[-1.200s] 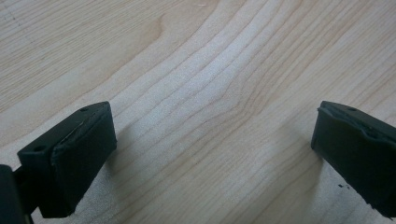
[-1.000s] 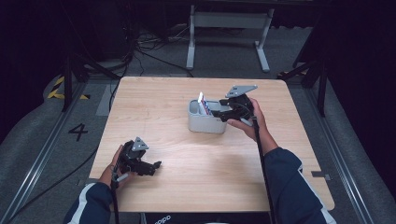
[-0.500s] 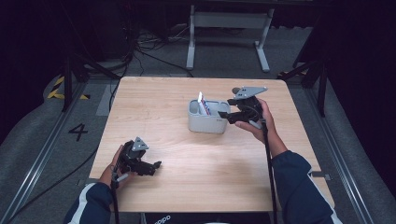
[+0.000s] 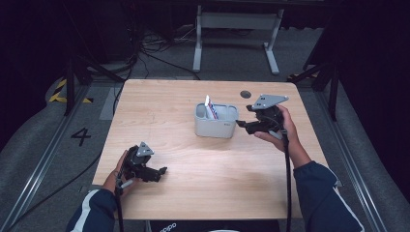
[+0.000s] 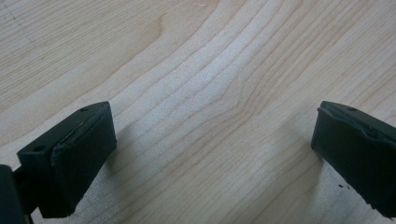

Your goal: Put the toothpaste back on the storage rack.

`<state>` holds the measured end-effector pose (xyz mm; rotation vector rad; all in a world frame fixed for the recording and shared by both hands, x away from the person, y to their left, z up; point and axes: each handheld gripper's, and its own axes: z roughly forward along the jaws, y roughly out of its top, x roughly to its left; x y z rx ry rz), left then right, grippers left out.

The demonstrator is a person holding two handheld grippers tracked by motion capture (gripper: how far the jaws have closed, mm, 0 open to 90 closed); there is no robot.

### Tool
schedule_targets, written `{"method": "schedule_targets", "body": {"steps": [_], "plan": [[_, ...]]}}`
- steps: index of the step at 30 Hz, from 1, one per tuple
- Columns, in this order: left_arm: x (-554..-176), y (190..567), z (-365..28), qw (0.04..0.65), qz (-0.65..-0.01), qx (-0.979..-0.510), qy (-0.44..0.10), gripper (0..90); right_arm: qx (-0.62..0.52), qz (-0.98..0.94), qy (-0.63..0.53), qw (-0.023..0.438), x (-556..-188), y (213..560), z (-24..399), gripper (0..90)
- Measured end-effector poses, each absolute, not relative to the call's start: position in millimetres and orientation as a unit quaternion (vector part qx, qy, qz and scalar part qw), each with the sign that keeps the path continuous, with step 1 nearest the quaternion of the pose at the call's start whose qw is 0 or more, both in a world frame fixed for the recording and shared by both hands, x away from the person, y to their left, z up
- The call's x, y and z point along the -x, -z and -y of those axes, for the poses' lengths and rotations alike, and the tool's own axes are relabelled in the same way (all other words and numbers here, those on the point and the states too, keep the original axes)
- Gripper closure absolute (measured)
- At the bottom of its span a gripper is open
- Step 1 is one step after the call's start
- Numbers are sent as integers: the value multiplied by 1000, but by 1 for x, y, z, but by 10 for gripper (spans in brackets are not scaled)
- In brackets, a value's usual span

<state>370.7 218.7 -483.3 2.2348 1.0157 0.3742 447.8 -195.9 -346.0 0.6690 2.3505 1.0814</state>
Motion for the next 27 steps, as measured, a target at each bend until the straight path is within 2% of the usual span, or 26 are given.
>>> {"method": "schedule_targets", "body": {"steps": [11,27], "plan": [[-371,483,-219,323,-387,-852,-143,4,-231,-866,-359,259,-419,357,222,319],[-371,483,-219,323,-387,-852,-143,4,-240,-874,-327,266,-392,386,252,291]]}}
